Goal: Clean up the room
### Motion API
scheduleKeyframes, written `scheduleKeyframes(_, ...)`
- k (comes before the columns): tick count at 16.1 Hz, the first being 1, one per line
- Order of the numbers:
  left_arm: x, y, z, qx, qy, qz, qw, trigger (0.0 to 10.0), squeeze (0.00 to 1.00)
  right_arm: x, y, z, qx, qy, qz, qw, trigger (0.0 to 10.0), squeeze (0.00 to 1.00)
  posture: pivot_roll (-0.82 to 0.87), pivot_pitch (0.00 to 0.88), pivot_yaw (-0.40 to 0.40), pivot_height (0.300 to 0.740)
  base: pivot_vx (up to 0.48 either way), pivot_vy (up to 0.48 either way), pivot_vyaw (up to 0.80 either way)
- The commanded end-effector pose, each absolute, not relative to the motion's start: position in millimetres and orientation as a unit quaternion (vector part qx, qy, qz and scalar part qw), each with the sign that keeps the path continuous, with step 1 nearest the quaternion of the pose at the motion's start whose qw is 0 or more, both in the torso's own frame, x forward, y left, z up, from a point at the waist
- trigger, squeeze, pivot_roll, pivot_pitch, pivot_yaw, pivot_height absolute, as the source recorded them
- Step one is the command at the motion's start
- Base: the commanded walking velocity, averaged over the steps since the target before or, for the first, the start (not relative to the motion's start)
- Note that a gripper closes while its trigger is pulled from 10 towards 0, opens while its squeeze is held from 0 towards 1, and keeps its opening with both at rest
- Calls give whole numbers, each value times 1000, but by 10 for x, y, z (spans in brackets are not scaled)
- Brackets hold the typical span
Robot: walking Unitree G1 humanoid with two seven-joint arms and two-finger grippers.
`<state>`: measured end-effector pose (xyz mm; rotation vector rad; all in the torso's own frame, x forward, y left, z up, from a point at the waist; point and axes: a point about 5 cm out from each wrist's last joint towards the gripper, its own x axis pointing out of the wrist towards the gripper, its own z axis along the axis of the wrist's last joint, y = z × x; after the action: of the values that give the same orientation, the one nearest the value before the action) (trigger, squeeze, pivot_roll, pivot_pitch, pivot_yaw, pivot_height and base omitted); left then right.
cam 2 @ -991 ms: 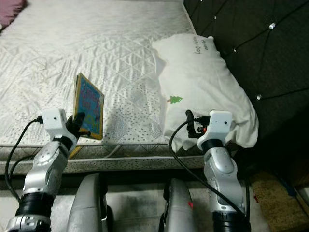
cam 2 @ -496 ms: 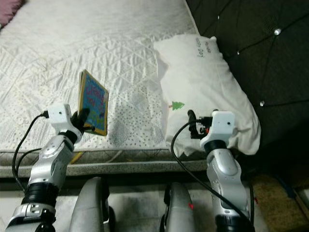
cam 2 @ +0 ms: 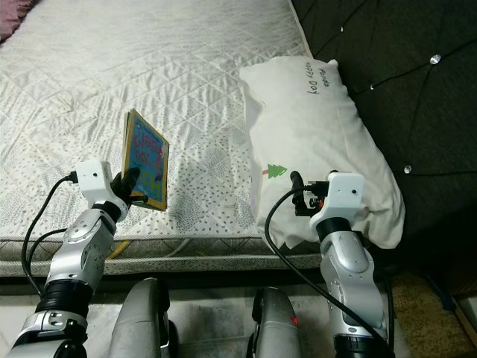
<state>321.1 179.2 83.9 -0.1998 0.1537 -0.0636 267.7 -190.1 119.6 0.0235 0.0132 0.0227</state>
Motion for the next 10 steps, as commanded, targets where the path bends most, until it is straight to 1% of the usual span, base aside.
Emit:
scheduleKeyframes(1,3260,1789,927,-99,56,-36,993,10000,0,2659,-1909,1200,8,8,11,1000,10000,0,-116,114,-30,627,0,0,0)
scheduleKeyframes(6,3286,1792,933,-99,54,-32,993,10000,0,2662,-1892,1197,11,7,14,1000,10000,0,-115,108,-28,573,0,0,0)
scheduleKeyframes(10,3290,1805,944,-113,51,-30,992,10000,0,2668,-1896,1201,12,7,13,1000,10000,0,-113,113,-28,573,0,0,0)
